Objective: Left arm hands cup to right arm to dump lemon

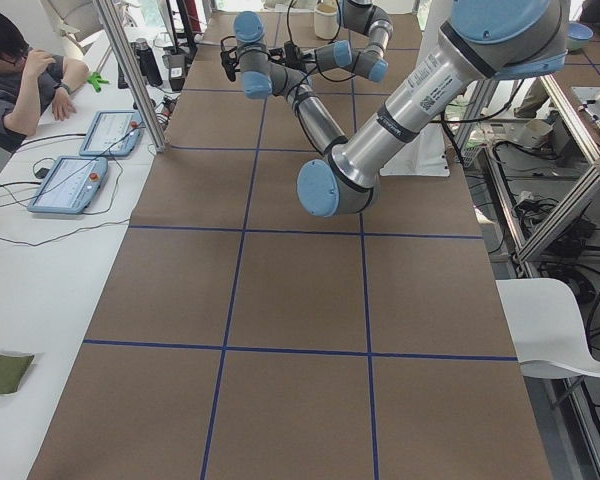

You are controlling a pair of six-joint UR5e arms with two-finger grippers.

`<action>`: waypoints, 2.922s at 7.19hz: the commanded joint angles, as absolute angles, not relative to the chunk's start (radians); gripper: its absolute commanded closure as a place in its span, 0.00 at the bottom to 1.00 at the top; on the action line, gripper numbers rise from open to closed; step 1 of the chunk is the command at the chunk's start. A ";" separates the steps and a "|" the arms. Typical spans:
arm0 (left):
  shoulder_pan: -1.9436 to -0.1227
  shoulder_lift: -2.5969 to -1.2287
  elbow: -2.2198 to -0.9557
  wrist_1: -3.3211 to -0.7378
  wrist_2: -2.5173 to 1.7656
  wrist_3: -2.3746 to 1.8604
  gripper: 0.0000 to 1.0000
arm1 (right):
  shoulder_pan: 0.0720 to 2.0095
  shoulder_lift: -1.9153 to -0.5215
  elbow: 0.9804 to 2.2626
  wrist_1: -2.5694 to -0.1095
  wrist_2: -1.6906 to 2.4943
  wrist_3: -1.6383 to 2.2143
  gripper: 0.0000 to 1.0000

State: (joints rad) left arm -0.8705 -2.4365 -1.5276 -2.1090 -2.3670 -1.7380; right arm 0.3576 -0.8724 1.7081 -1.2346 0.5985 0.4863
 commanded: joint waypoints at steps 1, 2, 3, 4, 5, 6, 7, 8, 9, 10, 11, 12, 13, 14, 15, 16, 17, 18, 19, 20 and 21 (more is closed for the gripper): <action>-0.874 -2.436 -1.522 -2.108 -2.367 -1.738 1.00 | 0.357 -0.873 1.710 -1.233 0.600 0.486 0.00; -0.877 -2.434 -1.520 -2.108 -2.367 -1.738 1.00 | 0.357 -0.874 1.713 -1.233 0.600 0.486 0.00; -0.884 -2.436 -1.520 -2.108 -2.368 -1.738 1.00 | 0.357 -0.874 1.713 -1.235 0.600 0.486 0.00; -0.893 -2.436 -1.520 -2.109 -2.370 -1.738 1.00 | 0.357 -0.874 1.713 -1.235 0.600 0.486 0.00; -0.899 -2.436 -1.520 -2.109 -2.370 -1.740 1.00 | 0.357 -0.876 1.713 -1.235 0.600 0.486 0.00; -0.913 -2.437 -1.520 -2.109 -2.370 -1.740 1.00 | 0.357 -0.876 1.713 -1.235 0.600 0.486 0.00; -0.929 -2.437 -1.520 -2.109 -2.388 -1.741 1.00 | 0.357 -0.876 1.713 -1.233 0.601 0.488 0.00; -0.971 -2.439 -1.520 -2.108 -2.423 -1.746 1.00 | 0.357 -0.876 1.713 -1.233 0.601 0.488 0.00; -1.014 -2.441 -1.519 -2.108 -2.443 -1.750 1.00 | 0.357 -0.876 1.715 -1.233 0.601 0.489 0.00; -1.047 -2.439 -1.505 -2.108 -2.444 -1.749 1.00 | 0.357 -0.877 1.723 -1.233 0.601 0.488 0.00; -1.078 -2.439 -1.471 -2.108 -2.444 -1.741 1.00 | 0.359 -0.877 1.727 -1.235 0.603 0.488 0.00; -1.110 -2.439 -1.438 -2.109 -2.444 -1.738 1.00 | 0.359 -0.879 1.729 -1.235 0.604 0.489 0.00; -1.129 -2.434 -1.408 -2.108 -2.442 -1.699 1.00 | 0.360 -0.879 1.729 -1.235 0.604 0.489 0.00; -1.149 -2.428 -1.372 -2.106 -2.444 -1.654 1.00 | 0.362 -0.882 1.729 -1.235 0.606 0.520 0.05; -1.158 -2.425 -1.339 -2.102 -2.441 -1.605 1.00 | 0.364 -0.885 1.729 -1.235 0.610 0.547 0.16; -1.176 -2.401 -1.318 -2.092 -2.442 -1.544 1.00 | 0.377 -0.885 1.741 -1.236 0.642 0.548 0.03; -1.198 -2.337 -1.322 -2.092 -2.441 -1.438 1.00 | 0.415 -0.888 1.778 -1.236 0.731 0.549 0.00; -1.224 -2.286 -1.325 -2.092 -2.439 -1.360 1.00 | 0.464 -0.899 1.804 -1.236 0.823 0.551 0.00; -1.235 -2.246 -1.330 -2.091 -2.438 -1.288 1.00 | 0.529 -0.929 1.828 -1.236 0.936 0.558 0.00; -1.227 -2.223 -1.336 -2.091 -2.428 -1.275 1.00 | 0.622 -0.971 1.857 -1.238 1.123 0.584 0.00; -1.217 -2.179 -1.356 -2.091 -2.425 -1.275 1.00 | 0.726 -1.024 1.887 -1.246 1.332 0.616 0.00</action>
State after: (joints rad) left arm -1.2242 -2.2256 -1.3387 -2.0910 -2.4306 -1.2911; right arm 0.6095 -0.9673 1.8514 -1.2393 1.0998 0.5832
